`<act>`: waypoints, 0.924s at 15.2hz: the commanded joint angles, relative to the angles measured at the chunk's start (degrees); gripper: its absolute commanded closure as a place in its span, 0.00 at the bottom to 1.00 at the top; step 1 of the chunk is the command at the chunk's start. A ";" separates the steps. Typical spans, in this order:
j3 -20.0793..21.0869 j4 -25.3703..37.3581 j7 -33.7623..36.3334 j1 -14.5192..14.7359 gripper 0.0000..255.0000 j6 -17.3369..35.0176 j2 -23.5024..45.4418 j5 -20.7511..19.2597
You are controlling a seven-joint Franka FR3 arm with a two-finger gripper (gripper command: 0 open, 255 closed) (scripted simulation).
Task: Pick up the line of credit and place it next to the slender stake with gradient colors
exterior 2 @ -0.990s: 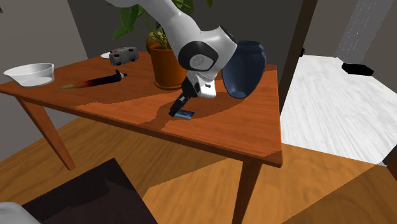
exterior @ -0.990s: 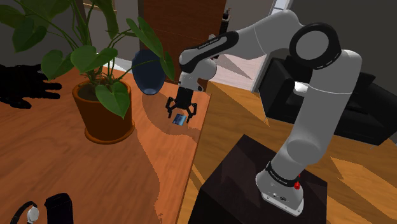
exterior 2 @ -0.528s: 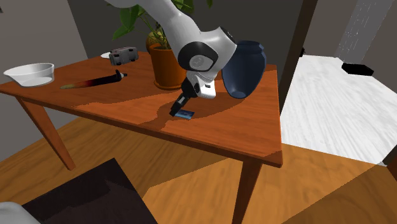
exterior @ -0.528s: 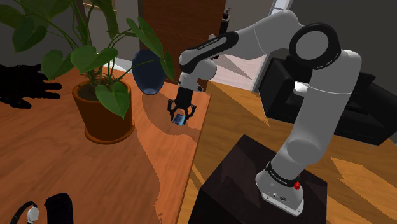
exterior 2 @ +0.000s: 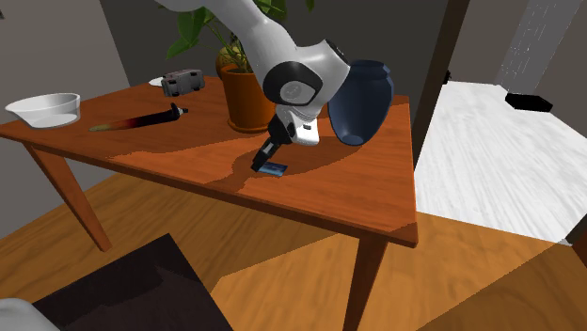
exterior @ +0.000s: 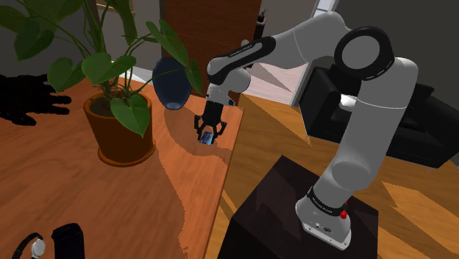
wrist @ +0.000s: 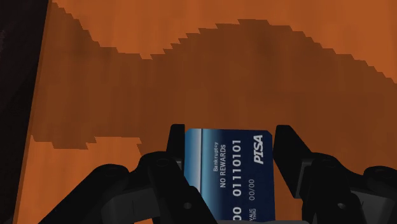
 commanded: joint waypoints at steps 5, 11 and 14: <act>-0.08 0.77 1.19 -0.15 1.00 -2.39 -1.84 -0.36; -0.20 2.31 2.97 -0.37 1.00 -6.06 -4.32 -0.84; -0.27 3.25 3.86 -0.48 1.00 -7.91 -5.42 -1.06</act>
